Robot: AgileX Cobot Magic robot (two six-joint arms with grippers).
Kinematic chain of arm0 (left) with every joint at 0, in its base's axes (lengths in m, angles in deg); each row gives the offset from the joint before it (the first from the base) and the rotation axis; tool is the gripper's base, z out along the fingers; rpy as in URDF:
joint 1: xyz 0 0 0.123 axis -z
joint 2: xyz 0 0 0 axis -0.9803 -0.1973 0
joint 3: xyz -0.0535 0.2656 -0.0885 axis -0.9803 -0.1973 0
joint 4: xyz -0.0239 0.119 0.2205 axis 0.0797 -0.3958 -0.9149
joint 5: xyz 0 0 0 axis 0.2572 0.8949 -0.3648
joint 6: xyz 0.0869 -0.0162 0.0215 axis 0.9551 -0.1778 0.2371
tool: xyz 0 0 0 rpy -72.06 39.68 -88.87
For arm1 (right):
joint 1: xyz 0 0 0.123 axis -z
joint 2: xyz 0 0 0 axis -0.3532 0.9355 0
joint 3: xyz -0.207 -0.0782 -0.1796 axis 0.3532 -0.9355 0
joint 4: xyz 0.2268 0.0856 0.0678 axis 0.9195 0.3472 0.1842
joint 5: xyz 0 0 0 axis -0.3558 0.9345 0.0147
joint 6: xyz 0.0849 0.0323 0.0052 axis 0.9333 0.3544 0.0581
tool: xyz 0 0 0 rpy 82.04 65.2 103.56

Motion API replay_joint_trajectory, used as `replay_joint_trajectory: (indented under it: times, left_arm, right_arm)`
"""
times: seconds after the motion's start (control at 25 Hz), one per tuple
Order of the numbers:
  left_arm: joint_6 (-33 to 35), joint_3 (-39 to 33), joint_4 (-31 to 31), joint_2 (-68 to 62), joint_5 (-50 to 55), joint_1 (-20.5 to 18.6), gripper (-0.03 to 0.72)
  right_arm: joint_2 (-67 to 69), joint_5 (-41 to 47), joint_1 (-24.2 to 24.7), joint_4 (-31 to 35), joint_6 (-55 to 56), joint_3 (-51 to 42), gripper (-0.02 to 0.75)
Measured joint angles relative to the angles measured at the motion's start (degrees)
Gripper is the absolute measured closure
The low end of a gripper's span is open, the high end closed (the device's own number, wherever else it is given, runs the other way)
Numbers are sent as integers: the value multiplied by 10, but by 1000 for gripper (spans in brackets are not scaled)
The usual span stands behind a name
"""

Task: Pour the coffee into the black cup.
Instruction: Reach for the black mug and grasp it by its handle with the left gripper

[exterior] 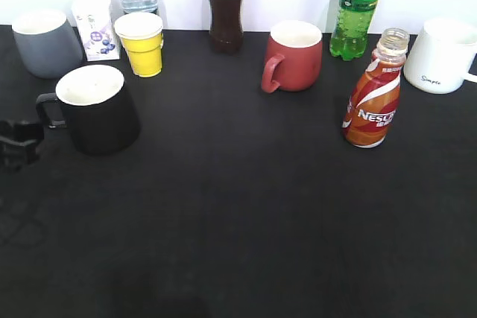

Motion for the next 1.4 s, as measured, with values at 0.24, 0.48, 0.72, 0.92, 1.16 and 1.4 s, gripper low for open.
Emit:
replay_joint_trajectory:
  times: [0.24,0.48,0.72,0.92,1.16,1.4]
  left_arm:
    - [0,0,0,-113,-152,0,318]
    - [0,0,0,-149,-240,0,318]
    - [0,0,1,-204,-309,0,319]
    - [0,0,1,-240,-354,0,318]
    - [0,0,12,-259,-384,-10,318]
    - [0,2,-6,-277,-395,-17,241]
  right_arm:
    - [0,0,0,0,0,0,183]
    - [0,0,0,0,0,0,183]
    - [0,0,0,0,0,0,183]
    - [0,0,0,0,0,0,183]
    - [0,0,0,0,0,0,183]
    - [0,0,0,0,1,0,183]
